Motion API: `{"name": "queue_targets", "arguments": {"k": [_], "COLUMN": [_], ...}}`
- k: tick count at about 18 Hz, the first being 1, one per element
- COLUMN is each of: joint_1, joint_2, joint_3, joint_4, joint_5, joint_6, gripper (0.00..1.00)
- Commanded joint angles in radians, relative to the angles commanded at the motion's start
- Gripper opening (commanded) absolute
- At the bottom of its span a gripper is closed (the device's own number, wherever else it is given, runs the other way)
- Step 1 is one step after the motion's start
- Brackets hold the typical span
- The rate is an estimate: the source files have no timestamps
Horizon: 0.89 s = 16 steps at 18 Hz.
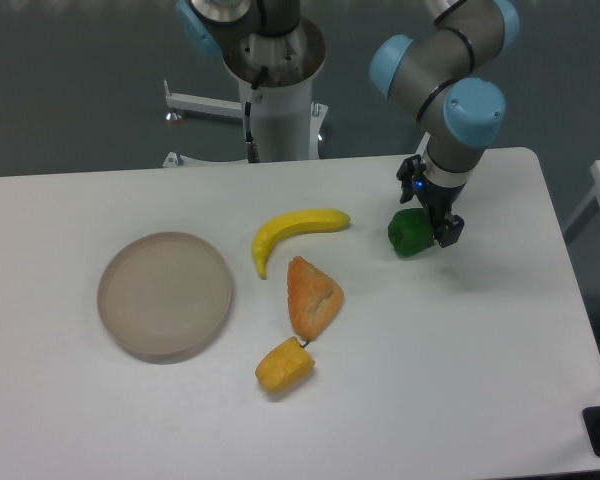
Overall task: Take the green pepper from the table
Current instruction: 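Close the gripper on the green pepper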
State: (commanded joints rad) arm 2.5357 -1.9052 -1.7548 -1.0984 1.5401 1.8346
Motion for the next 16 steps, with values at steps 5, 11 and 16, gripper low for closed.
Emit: {"name": "queue_targets", "arguments": {"k": [5,11,16], "joint_1": [-0.003,-0.008,-0.04], "joint_2": [-0.031,-0.037,-0.026], "joint_3": [-0.005,0.05,0.168], "joint_4": [0.009,-0.006,-0.124], "joint_5": [-0.006,-0.008,0.003], "joint_6": [0.024,0.012,-0.008], "gripper": [0.9,0.21,0.21]}}
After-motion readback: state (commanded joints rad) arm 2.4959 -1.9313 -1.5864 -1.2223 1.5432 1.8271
